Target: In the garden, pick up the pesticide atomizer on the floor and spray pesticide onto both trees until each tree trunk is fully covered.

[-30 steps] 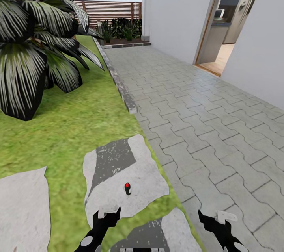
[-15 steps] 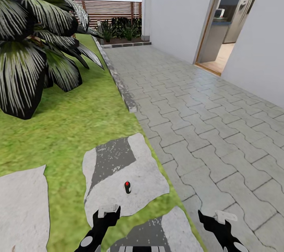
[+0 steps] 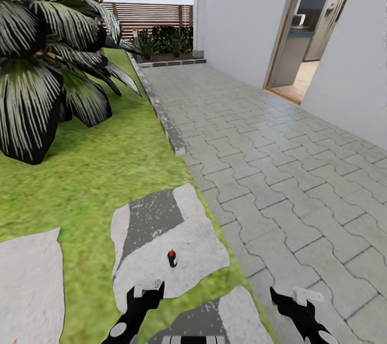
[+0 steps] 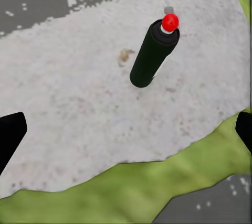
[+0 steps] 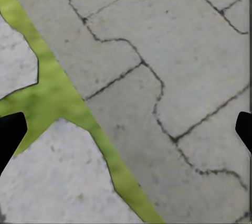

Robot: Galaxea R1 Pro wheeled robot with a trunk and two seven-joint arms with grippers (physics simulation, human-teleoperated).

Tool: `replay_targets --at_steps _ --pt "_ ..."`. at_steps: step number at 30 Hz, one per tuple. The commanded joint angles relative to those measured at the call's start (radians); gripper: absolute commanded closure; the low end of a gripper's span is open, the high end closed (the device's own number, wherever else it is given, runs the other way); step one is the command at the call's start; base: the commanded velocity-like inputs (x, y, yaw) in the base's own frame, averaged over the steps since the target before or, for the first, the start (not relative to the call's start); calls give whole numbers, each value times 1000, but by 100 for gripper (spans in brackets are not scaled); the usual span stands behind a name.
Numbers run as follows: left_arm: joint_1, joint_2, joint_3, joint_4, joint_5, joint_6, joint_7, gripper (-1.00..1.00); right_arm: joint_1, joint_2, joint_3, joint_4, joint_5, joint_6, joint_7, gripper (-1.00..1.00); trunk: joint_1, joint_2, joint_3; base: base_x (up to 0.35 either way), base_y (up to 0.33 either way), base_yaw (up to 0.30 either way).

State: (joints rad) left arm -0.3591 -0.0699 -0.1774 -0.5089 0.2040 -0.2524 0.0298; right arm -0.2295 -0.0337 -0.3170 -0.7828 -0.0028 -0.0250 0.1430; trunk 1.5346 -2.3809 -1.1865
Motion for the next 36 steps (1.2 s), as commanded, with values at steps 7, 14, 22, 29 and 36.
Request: replay_targets --at_steps 7,14,22,29,36 --pt "-1 1 -6 1 11 -4 4 -100 -1 0 -4 1 0 -3 7 -100 0 0 -1 133 -141 0" --pt "-1 1 -7 1 13 -5 4 -100 -1 0 -4 1 0 -3 7 -100 0 0 -1 50 -50 0" --pt "0 1 -6 1 12 -6 4 -100 -1 0 -4 2 0 -3 7 -100 0 0 -1 64 -53 0" --pt "-1 1 -6 1 12 -6 4 -100 -1 0 -4 2 0 -3 7 -100 0 0 -1 25 -16 0" --pt "-1 0 -7 1 9 -5 5 -100 -1 0 -3 2 0 -3 8 -100 0 0 -1 166 -102 0"
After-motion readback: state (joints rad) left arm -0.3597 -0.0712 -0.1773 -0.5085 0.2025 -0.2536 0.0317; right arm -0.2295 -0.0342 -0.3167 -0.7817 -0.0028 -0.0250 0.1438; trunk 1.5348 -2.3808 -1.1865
